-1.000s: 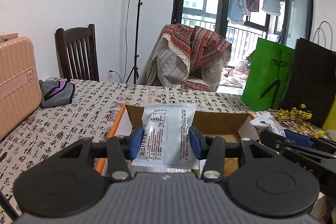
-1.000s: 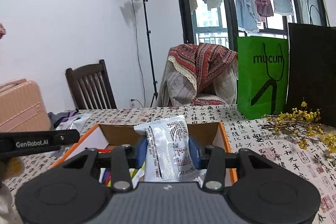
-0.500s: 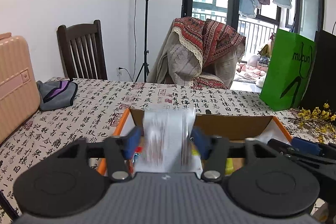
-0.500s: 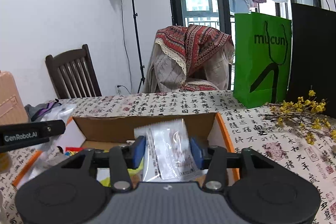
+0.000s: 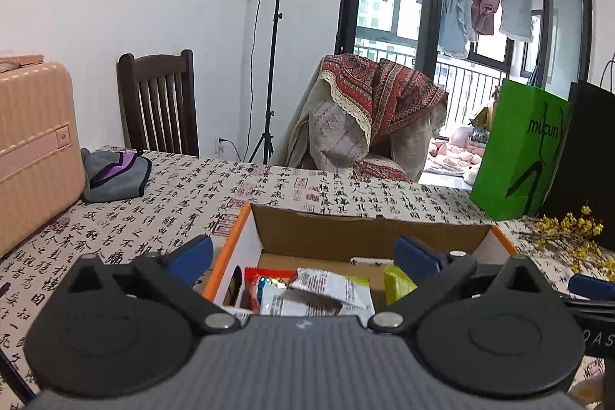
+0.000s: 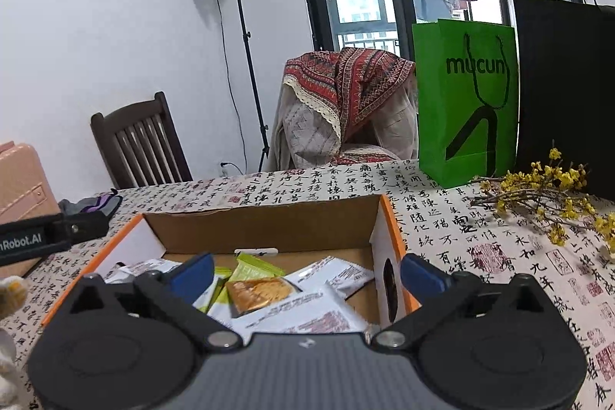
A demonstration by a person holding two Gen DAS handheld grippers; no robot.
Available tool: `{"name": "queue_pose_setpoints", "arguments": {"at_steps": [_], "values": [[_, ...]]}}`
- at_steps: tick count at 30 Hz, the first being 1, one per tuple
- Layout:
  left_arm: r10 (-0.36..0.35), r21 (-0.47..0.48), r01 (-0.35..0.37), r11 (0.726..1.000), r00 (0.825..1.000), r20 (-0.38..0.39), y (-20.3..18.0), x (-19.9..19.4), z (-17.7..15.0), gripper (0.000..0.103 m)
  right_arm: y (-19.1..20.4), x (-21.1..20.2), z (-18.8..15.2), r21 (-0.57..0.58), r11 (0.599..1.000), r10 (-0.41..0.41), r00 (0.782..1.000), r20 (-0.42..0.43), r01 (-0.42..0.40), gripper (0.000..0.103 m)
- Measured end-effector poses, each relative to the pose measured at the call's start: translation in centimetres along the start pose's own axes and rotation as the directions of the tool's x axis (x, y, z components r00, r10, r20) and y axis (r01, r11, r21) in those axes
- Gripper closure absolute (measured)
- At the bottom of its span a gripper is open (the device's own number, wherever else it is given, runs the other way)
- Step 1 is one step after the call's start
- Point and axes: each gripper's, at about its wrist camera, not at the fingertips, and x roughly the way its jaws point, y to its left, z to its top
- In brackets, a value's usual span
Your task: Organize snacks
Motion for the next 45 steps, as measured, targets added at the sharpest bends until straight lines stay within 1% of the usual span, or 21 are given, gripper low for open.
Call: {"name": "queue_pose_setpoints", "arguments": {"at_steps": [6, 10, 12, 14, 17, 20, 23, 29, 32, 38, 45], "values": [[-0.036, 0.009, 0.036, 0.999, 0.999, 0.031, 1.1, -3.4, -0.6, 0.000, 0.2, -3.4, -0.7, -0.006, 0.999, 0.032, 0.999, 0.031, -0.031, 0.000], [-0.060, 0.024, 0.058, 0.998, 0.995, 0.079, 1.8, -6.8, -1.4, 0.000, 0.7, -6.7, -1.5, -0.035, 0.998, 0.046, 0.997, 0.068, -0.044, 0.000], [-0.074, 0.046, 0.069, 0.997, 0.991, 0.107, 2.1, -8.7, -2.0, 0.000, 0.9, -8.7, -2.2, -0.056, 0.997, 0.056, 0.995, 0.086, -0.052, 0.000], [-0.104, 0.068, 0.095, 0.993, 0.985, 0.135, 2.5, -10.8, -2.8, 0.000, 1.1, -10.6, -3.0, -0.069, 0.995, 0.072, 0.993, 0.095, -0.066, 0.000], [-0.151, 0.101, 0.137, 0.985, 0.977, 0.152, 3.0, -13.6, -4.3, 0.000, 0.9, -13.0, -4.2, -0.079, 0.994, 0.080, 0.991, 0.111, -0.071, 0.000], [-0.168, 0.118, 0.150, 0.982, 0.973, 0.162, 3.6, -15.7, -5.9, 0.000, 0.7, -14.9, -5.3, -0.076, 0.994, 0.080, 0.991, 0.104, -0.073, 0.000], [-0.183, 0.121, 0.165, 0.979, 0.971, 0.157, 4.4, -17.2, -7.5, 0.000, 0.4, -16.5, -6.6, -0.076, 0.995, 0.075, 0.992, 0.098, -0.067, 0.000], [-0.177, 0.127, 0.162, 0.979, 0.976, 0.123, 5.6, -19.1, -10.4, 0.000, 0.3, -18.8, -9.1, -0.067, 0.995, 0.083, 0.994, 0.075, -0.078, 0.000], [-0.182, 0.113, 0.169, 0.979, 0.977, 0.110, 6.3, -19.8, -11.8, 0.000, 0.4, -19.6, -10.4, -0.061, 0.995, 0.083, 0.994, 0.068, -0.079, 0.000], [-0.189, 0.075, 0.184, 0.980, 0.980, 0.068, 7.5, -20.1, -13.8, 0.000, 0.4, -20.0, -12.2, -0.044, 0.995, 0.092, 0.995, 0.033, -0.091, 0.000], [-0.196, 0.059, 0.194, 0.979, 0.980, 0.040, 8.1, -19.9, -14.9, 0.000, 0.7, -20.0, -13.2, -0.045, 0.995, 0.093, 0.996, 0.011, -0.092, 0.000]]}}
